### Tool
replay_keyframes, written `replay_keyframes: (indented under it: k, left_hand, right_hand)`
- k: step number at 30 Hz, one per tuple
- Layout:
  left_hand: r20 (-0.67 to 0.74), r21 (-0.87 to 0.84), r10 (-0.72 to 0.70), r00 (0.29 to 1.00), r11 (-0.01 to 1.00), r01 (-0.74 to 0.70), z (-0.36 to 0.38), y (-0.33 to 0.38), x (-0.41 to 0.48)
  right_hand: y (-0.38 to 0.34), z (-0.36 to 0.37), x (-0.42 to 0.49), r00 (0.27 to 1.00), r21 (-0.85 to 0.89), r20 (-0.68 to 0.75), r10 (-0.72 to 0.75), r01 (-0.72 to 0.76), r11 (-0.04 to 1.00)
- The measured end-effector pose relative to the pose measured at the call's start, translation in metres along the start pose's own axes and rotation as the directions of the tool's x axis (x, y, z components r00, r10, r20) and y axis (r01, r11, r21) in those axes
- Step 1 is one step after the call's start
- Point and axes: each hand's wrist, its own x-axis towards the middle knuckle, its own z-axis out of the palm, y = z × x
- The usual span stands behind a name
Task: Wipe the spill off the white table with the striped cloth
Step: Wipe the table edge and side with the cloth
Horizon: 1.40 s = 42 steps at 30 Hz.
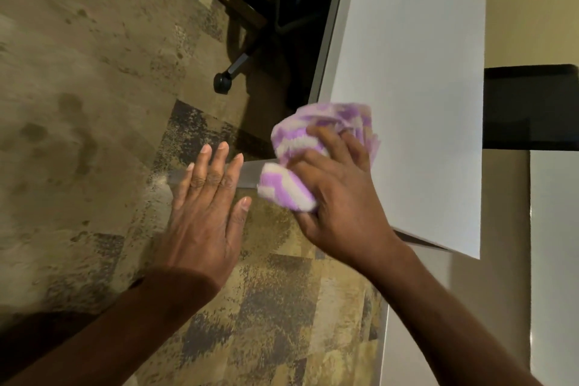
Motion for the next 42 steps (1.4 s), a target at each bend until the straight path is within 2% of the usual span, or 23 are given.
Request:
replay_keyframes:
  k: [7, 11, 15, 19, 24, 33, 42]
  left_hand:
    - [0.034, -0.015, -0.003, 0.999, 1.000, 0.004, 0.000, 0.001, -0.002]
    - [0.040, -0.017, -0.015, 0.999, 1.000, 0.015, -0.001, 0.004, -0.003]
    - [0.025, -0.037, -0.036, 0.999, 0.999, 0.037, 0.000, 0.004, -0.001]
    - [0.003, -0.036, -0.044, 0.999, 0.998, 0.044, 0.005, 0.003, 0.004]
    - [-0.028, -0.048, -0.042, 0.999, 0.998, 0.041, 0.006, 0.001, 0.010]
    - [-0.029, -0.043, -0.041, 0.999, 0.998, 0.040, 0.010, -0.004, 0.012]
    - [-0.027, -0.040, -0.054, 0.998, 0.998, 0.053, -0.001, 0.005, 0.010]
  right_hand:
    - [0.023, -0.001, 0.009, 0.995, 0.071, -0.044, -0.092, 0.095, 0.993]
    - [0.051, -0.004, 0.053, 0.987, 0.058, -0.158, 0.026, -0.017, 0.998]
    - [0.062, -0.003, 0.075, 0.985, 0.012, -0.156, 0.076, -0.075, 0.997]
    - [0.054, -0.002, 0.056, 0.994, -0.012, -0.107, -0.021, 0.020, 1.000]
    - [0.033, 0.004, 0.026, 0.993, 0.063, -0.081, -0.082, 0.087, 0.994]
    - [0.008, 0.033, -0.025, 0.970, 0.135, -0.222, -0.100, 0.133, 0.982]
    - [0.019, 0.046, -0.044, 0.953, -0.025, -0.186, -0.240, 0.239, 0.971]
